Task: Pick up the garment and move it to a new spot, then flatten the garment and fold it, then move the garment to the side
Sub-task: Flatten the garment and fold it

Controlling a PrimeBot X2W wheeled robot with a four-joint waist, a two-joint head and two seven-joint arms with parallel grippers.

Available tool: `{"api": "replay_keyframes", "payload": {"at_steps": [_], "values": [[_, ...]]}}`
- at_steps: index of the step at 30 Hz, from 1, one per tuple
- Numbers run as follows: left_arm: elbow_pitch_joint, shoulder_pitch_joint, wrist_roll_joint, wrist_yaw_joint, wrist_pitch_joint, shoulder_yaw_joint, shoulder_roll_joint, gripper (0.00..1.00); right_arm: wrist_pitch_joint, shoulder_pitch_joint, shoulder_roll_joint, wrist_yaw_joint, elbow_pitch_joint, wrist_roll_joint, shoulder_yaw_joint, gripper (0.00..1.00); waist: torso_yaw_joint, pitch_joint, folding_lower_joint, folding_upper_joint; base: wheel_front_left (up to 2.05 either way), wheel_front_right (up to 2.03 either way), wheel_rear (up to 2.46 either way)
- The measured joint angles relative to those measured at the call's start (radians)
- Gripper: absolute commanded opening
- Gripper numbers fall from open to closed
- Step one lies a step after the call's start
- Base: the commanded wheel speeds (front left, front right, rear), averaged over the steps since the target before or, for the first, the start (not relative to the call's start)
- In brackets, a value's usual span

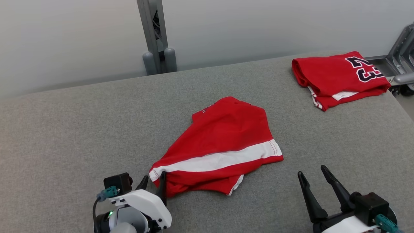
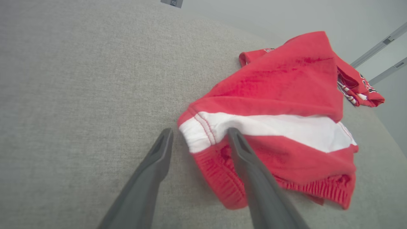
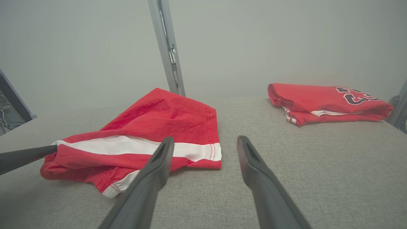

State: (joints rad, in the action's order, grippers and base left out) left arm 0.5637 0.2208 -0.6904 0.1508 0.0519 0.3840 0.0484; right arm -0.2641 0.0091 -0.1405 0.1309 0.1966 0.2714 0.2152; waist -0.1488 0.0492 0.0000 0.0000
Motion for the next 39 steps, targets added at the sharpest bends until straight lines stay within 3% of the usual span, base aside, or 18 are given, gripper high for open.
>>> {"api": "replay_keyframes", "payload": {"at_steps": [1, 3, 4, 5, 16, 26, 38, 39], "values": [[0.005, 0.006, 0.000, 0.000, 0.000, 0.000, 0.000, 0.81, 0.000, -0.002, -0.001, 0.000, 0.000, 0.001, 0.000, 1.00, -0.002, 0.005, 0.0000, 0.0000, 0.00, 0.00, 0.00], [0.014, 0.018, -0.003, -0.003, -0.001, 0.002, 0.000, 0.47, 0.000, -0.006, -0.001, 0.000, 0.000, 0.001, 0.000, 1.00, -0.004, 0.013, 0.0000, 0.0000, 0.00, 0.00, 0.00], [0.017, 0.021, -0.003, -0.005, 0.000, 0.003, 0.000, 0.35, 0.000, -0.008, -0.001, 0.000, 0.000, 0.001, 0.000, 1.00, -0.006, 0.017, 0.0000, 0.0000, 0.00, 0.00, 0.00], [0.021, 0.026, -0.003, -0.010, 0.000, 0.005, 0.000, 0.00, 0.000, -0.011, -0.002, 0.000, 0.000, 0.001, 0.000, 1.00, -0.007, 0.021, 0.0000, 0.0000, 0.00, 0.00, 0.00], [-0.038, 0.022, 0.031, -0.024, 0.060, 0.034, 0.025, 0.00, 0.000, -0.068, 0.004, 0.000, 0.036, 0.032, 0.021, 1.00, -0.007, 0.042, 0.0000, 0.0000, 0.00, 0.00, 0.00], [-0.216, -0.029, 0.075, -0.040, 0.050, 0.090, 0.072, 0.00, 0.029, -0.357, -0.032, 0.000, 0.460, 0.234, 0.137, 1.00, 0.057, 0.085, 0.0000, 0.0000, 0.00, 0.00, 0.00], [-0.295, -0.032, 0.094, -0.023, 0.026, 0.119, 0.083, 0.00, 0.079, -0.542, -0.043, 0.000, 0.710, 0.416, 0.290, 1.00, 0.111, 0.141, 0.0000, 0.0000, 0.00, 0.00, 0.00], [-0.297, -0.032, 0.095, -0.022, 0.026, 0.121, 0.083, 0.00, 0.081, -0.549, -0.042, 0.000, 0.723, 0.428, 0.303, 0.96, 0.114, 0.144, 0.0000, 0.0000, 0.00, 0.00, 0.00]]}}
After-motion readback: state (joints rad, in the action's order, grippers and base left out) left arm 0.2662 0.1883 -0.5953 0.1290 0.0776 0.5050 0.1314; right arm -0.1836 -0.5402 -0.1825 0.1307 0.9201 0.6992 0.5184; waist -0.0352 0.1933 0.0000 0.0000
